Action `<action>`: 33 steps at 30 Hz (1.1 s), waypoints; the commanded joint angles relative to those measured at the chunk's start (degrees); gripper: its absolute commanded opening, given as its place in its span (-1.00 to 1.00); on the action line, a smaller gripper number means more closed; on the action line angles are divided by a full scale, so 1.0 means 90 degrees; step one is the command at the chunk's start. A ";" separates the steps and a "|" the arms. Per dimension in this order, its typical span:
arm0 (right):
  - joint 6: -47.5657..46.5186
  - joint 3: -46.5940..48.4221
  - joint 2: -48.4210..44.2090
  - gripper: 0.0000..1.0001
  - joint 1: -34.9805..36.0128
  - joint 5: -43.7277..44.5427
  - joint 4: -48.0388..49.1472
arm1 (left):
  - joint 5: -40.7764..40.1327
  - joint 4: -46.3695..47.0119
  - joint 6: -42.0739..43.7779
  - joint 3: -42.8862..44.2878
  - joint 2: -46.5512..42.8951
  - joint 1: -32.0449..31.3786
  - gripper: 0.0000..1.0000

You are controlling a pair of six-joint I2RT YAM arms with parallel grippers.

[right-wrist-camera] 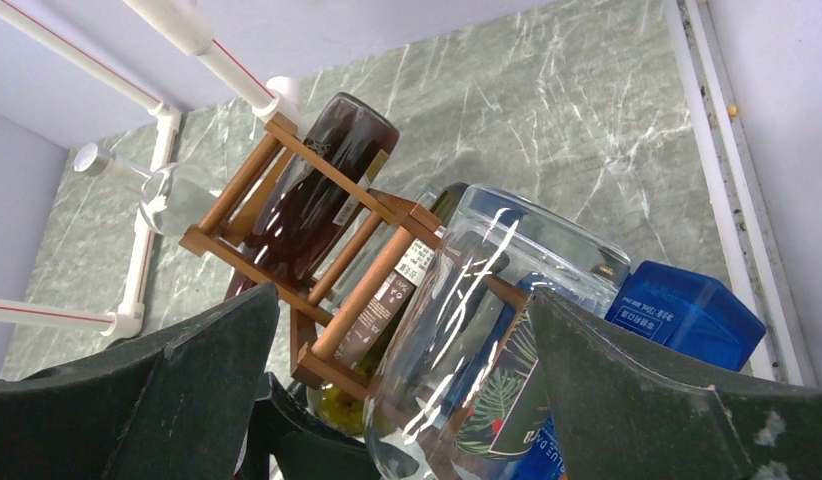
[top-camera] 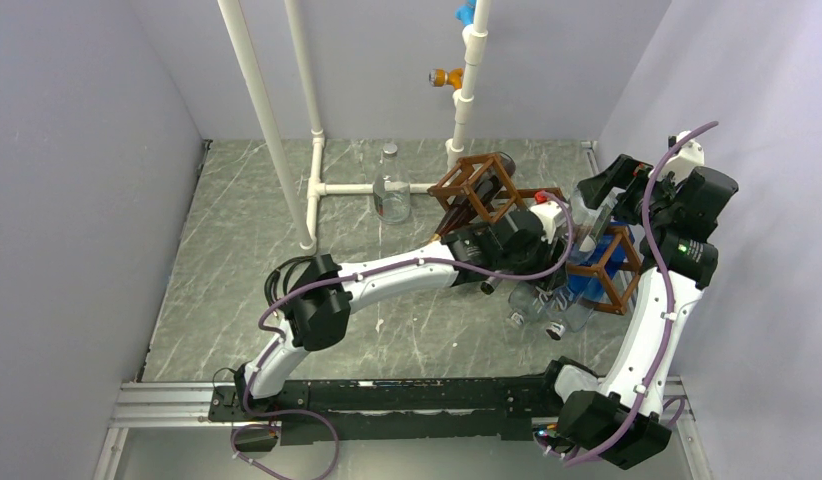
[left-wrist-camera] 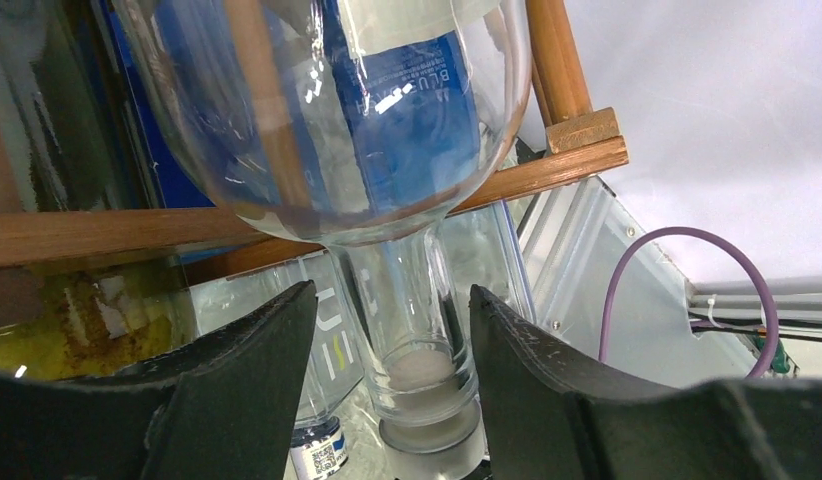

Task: Take the wine bottle off the wine rack
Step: Pick up the wine bottle from the wine rack.

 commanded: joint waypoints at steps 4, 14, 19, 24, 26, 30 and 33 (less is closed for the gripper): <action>0.0136 0.0001 -0.0072 0.98 -0.0050 -0.0063 0.0267 | -0.0382 -0.0102 0.0067 0.0263 0.0052 -0.0056 0.17; 0.0141 -0.0043 -0.0077 0.98 -0.0071 -0.0064 0.0299 | -0.0389 -0.0105 0.0016 0.0374 0.0144 -0.0167 0.19; 0.0145 -0.0059 -0.0109 0.98 -0.0067 -0.0054 0.0299 | -0.0373 -0.0076 0.0063 0.0391 0.0165 -0.0168 0.25; 0.0153 -0.0078 -0.0119 0.98 -0.0068 -0.0069 0.0314 | -0.0398 -0.0058 0.0047 0.0408 0.0185 -0.0168 0.27; 0.0148 -0.0078 -0.0119 0.98 -0.0080 -0.0051 0.0309 | -0.0413 -0.0056 0.0046 0.0425 0.0194 -0.0168 0.26; 0.0161 -0.0068 -0.0133 0.98 -0.0080 -0.0045 0.0306 | -0.0447 -0.0066 0.0046 0.0443 0.0221 -0.0168 0.23; 0.0165 -0.0078 -0.0147 0.98 -0.0091 -0.0037 0.0309 | -0.0433 -0.0094 0.0042 0.0530 0.0276 -0.0173 0.18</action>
